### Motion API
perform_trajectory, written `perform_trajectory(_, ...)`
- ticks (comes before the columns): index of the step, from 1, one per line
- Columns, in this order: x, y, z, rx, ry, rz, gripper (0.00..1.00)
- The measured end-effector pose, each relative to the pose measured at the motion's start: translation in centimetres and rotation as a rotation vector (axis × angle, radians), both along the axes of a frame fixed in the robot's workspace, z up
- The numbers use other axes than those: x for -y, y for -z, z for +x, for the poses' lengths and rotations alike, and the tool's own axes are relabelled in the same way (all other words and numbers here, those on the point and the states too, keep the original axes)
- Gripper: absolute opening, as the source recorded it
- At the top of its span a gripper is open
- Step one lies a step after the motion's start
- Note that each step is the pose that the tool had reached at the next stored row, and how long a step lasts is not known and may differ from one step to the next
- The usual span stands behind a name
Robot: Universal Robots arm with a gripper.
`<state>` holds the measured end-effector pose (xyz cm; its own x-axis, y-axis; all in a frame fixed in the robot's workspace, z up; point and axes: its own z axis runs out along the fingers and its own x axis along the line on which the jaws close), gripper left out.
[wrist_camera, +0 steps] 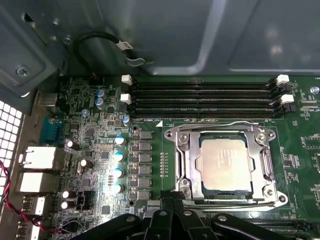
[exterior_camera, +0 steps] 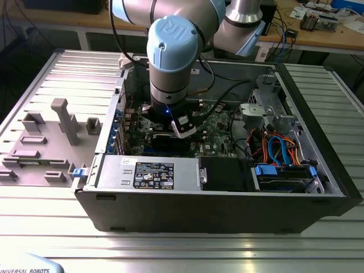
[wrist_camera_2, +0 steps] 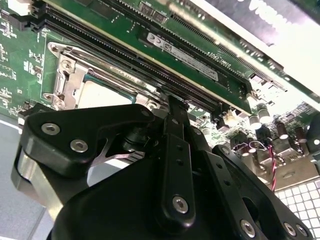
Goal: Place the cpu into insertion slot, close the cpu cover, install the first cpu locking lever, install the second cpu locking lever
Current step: 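Install the second cpu locking lever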
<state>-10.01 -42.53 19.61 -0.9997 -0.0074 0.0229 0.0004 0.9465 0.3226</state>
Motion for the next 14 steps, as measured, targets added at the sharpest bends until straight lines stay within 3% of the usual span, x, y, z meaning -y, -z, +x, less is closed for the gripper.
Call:
perform_trajectory(5,-0.08,0.13,-0.17,0.0001,0.0,0.0071,0.11)
perform_trajectory(14,-0.07,0.26,-0.37,0.0001,0.0,0.0108,0.11)
